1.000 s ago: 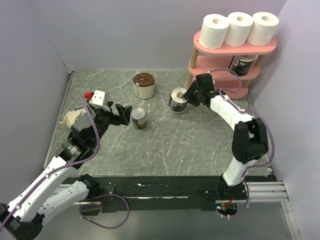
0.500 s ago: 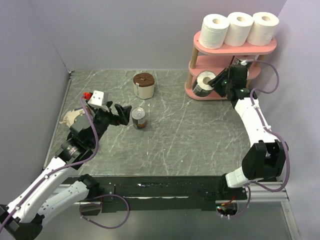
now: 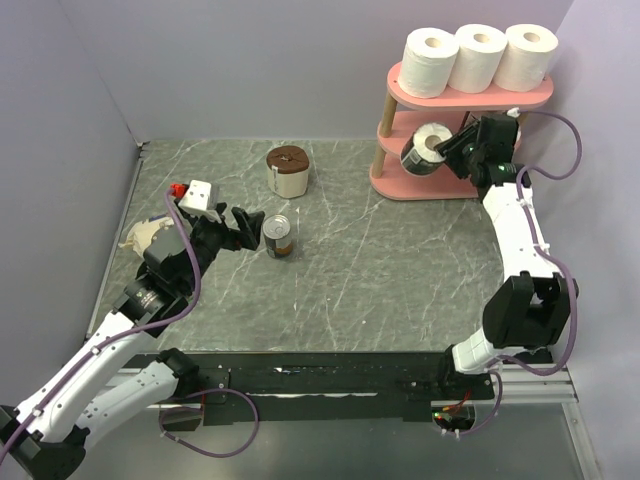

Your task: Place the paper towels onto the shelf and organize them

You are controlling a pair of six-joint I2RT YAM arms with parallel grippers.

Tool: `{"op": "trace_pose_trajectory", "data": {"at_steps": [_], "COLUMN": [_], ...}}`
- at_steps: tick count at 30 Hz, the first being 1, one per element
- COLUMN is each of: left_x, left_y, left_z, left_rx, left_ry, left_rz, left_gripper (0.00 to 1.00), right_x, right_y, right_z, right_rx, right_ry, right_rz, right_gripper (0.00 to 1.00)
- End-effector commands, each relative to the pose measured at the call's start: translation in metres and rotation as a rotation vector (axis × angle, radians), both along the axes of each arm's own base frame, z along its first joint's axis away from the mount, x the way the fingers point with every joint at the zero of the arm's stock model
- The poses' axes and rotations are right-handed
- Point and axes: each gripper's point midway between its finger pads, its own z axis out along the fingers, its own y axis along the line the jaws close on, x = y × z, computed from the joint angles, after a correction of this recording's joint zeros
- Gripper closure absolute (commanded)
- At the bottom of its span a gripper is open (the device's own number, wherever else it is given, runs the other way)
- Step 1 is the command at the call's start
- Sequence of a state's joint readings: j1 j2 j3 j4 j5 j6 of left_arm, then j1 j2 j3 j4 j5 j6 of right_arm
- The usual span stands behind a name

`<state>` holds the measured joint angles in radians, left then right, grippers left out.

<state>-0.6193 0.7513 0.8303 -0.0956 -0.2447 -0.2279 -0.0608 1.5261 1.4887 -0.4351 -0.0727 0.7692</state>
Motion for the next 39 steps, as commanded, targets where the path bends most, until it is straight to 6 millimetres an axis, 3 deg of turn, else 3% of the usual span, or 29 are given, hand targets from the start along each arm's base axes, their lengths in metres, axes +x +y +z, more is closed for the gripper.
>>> {"op": "trace_pose_trajectory", "data": {"at_steps": [1,14,19,21,28,32,37,39], "left_x": [0.001,0.002,0.002,0.002,0.002,0.002,0.002,0.002], "left_y": [0.002,0.003,0.002,0.001,0.001,0.001,0.002,0.003], "left_z": [0.012,0.01,0.01,0.01,0.01,0.01,0.01,0.009], "left_rx": [-0.01,-0.004,-0.004,-0.004,-0.003,-0.003,-0.004,-0.001], "left_ry": [-0.026,-0.022,-0.022,-0.02,-0.021,-0.021,-0.022,-0.018], "left_rz": [0.011,0.016,0.013,0.011,0.009,0.008,0.014,0.016], "left_gripper": [0.04,0.04,0.04,0.04,0.04,0.04,0.04,0.04], "right_x": [0.02,0.058,0.069,0.071,0.057,0.048,0.032,0.028], "right_y": [-0.008,-0.023,-0.035,-0.034,-0.03,-0.029,-0.028,-0.028], "right_z": [0.055,0.059,0.061,0.06,0.064,0.064,0.064,0.056], "right_rx": [0.019,0.059,0.053,0.058,0.058,0.044,0.03,0.031], "right_ry": [-0.154,-0.193,-0.214,-0.217,-0.228,-0.222,-0.22,-0.212], "right_rz": [-0.026,-0.127,-0.177,-0.173,-0.146,-0.139,-0.134,-0.132], "right_gripper": [0.62,0.59,0.52,0.44,0.3,0.3,0.39,0.39]}}
